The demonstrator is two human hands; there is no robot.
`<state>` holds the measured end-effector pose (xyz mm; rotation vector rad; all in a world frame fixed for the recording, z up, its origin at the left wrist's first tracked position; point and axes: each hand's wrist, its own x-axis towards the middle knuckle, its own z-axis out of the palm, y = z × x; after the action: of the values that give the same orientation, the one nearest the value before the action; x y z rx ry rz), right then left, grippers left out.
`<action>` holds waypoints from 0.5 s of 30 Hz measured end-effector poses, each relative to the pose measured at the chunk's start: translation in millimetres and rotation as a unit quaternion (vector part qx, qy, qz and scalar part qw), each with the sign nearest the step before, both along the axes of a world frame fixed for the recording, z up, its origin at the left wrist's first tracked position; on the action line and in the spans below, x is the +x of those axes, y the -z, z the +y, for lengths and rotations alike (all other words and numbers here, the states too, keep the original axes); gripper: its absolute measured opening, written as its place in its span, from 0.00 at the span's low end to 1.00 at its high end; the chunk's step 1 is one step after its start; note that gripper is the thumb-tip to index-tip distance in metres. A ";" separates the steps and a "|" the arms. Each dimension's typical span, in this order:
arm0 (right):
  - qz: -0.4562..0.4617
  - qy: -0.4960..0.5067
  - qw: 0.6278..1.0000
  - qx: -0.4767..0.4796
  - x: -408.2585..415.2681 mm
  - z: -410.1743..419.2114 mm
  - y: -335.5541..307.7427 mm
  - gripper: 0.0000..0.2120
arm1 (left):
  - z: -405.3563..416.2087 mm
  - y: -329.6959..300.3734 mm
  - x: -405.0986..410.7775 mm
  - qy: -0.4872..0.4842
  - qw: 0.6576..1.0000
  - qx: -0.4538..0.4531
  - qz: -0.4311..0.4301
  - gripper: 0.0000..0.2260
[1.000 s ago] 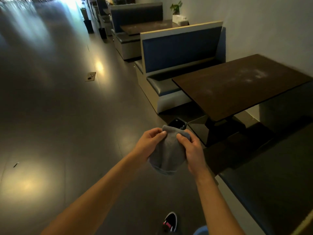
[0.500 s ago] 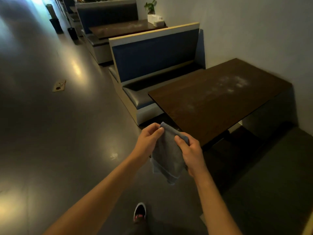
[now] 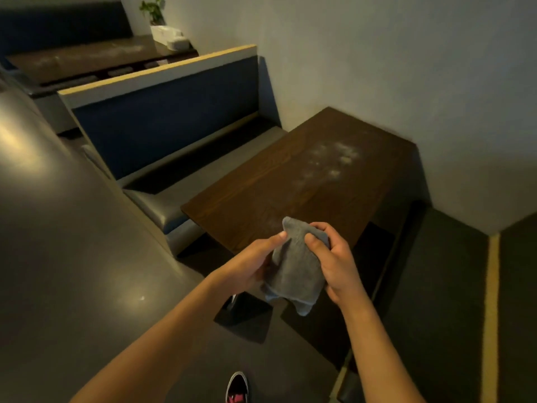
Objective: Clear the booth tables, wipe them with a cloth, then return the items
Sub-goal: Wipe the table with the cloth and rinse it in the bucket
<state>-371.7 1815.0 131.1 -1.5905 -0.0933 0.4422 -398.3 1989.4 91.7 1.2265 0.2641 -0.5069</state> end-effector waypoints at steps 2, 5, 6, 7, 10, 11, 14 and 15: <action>-0.008 0.041 0.999 -0.029 27.2 5.9 6.0 0.06 | 6.7 3.1 28.5 0.018 0.999 -0.011 -0.032 0.21; -0.008 0.077 0.988 -0.131 58.4 6.2 14.0 0.07 | 12.8 8.6 57.5 -0.001 0.997 -0.002 -0.077 0.18; -0.003 0.080 0.984 -0.156 67.2 4.4 16.7 0.07 | 13.6 12.3 66.7 -0.006 0.996 -0.004 -0.090 0.18; 0.001 0.081 0.981 -0.174 75.4 2.3 19.1 0.07 | 13.4 15.7 75.8 -0.008 0.995 -0.005 -0.102 0.17; 0.031 0.069 0.977 -0.199 101.9 -2.7 22.4 0.09 | 13.4 21.8 107.2 -0.017 0.992 0.018 -0.122 0.17; 0.044 0.062 0.978 -0.194 108.1 -4.3 23.1 0.10 | 14.1 20.4 115.6 -0.021 0.991 0.031 -0.127 0.17; 0.060 0.049 0.980 -0.181 132.6 -6.8 30.9 0.12 | 17.3 19.6 143.0 -0.040 0.987 0.074 -0.135 0.08; 0.056 0.051 0.982 -0.174 142.9 -6.4 34.4 0.13 | 18.5 21.0 152.2 -0.043 0.987 0.082 -0.133 0.05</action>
<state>-228.8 1808.6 96.7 -1.8990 0.1594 0.4844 -246.1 2007.9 70.7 1.4210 0.1324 -0.2457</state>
